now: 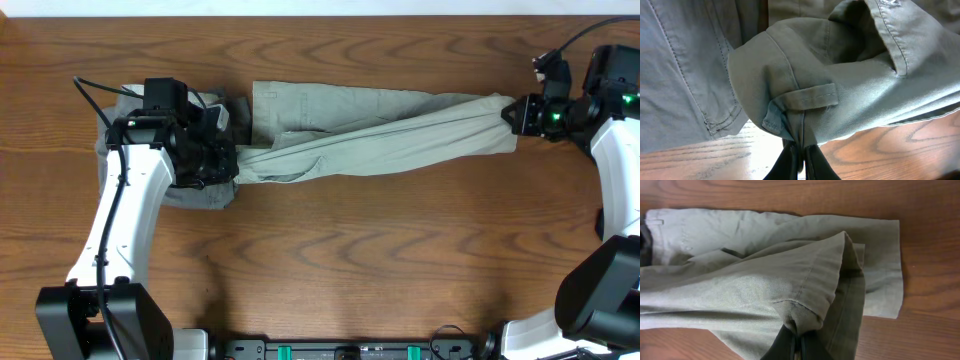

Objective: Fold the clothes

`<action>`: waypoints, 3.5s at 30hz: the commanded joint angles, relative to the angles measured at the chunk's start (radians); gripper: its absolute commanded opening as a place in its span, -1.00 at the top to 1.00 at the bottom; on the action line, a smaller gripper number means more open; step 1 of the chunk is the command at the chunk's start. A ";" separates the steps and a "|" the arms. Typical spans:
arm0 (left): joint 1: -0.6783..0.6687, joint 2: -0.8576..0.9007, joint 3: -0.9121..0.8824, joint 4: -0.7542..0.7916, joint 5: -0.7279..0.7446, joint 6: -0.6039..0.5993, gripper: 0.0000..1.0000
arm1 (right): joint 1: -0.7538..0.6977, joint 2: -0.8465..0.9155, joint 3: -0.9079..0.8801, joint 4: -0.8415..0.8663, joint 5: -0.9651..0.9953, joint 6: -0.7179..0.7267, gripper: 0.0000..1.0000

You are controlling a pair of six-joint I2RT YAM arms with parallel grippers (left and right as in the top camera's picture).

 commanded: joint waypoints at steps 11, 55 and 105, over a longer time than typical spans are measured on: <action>0.023 -0.011 0.013 0.076 0.152 0.003 0.44 | -0.008 -0.011 0.004 0.016 -0.081 -0.079 0.97; -0.117 -0.001 -0.443 0.191 0.054 0.044 -0.04 | -0.003 -0.011 0.004 0.019 -0.080 -0.078 0.97; -0.066 -0.216 -0.462 0.103 0.062 -0.022 0.16 | -0.003 -0.011 0.004 0.025 -0.084 -0.059 0.97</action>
